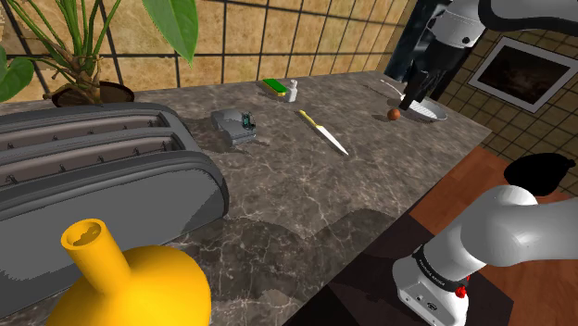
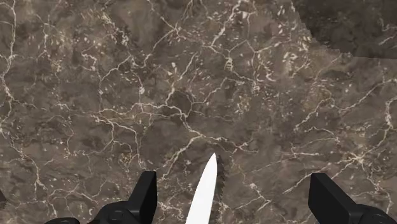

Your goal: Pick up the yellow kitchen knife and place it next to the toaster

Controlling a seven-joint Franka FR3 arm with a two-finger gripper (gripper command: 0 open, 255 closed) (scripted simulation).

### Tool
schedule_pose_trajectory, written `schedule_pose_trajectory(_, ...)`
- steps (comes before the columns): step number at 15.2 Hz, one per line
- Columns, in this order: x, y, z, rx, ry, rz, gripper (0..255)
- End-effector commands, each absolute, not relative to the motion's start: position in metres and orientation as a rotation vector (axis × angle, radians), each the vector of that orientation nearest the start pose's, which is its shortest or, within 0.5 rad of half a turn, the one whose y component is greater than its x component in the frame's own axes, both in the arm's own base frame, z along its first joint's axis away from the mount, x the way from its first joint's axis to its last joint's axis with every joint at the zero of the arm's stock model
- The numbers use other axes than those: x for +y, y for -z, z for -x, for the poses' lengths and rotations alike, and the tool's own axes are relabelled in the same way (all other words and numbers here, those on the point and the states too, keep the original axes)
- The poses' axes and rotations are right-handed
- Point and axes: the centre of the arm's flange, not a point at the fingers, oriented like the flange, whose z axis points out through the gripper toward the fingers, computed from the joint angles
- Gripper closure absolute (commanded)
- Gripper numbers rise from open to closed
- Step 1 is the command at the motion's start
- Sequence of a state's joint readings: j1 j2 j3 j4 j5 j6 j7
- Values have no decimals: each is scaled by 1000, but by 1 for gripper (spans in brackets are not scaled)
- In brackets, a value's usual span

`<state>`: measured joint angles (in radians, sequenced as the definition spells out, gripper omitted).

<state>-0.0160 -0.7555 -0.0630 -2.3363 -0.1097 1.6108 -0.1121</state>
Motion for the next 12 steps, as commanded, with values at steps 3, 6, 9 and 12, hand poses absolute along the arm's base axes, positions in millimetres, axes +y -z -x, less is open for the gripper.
schedule_pose_trajectory(3, -47, -579, -340, -91, 34, 3202, 0)
schedule_pose_trajectory(6, -53, -557, -372, -101, 30, 3191, 0)
schedule_pose_trajectory(9, -60, -534, -405, -111, 25, 3181, 0)
schedule_pose_trajectory(12, -65, -512, -438, -122, 21, 3170, 0)
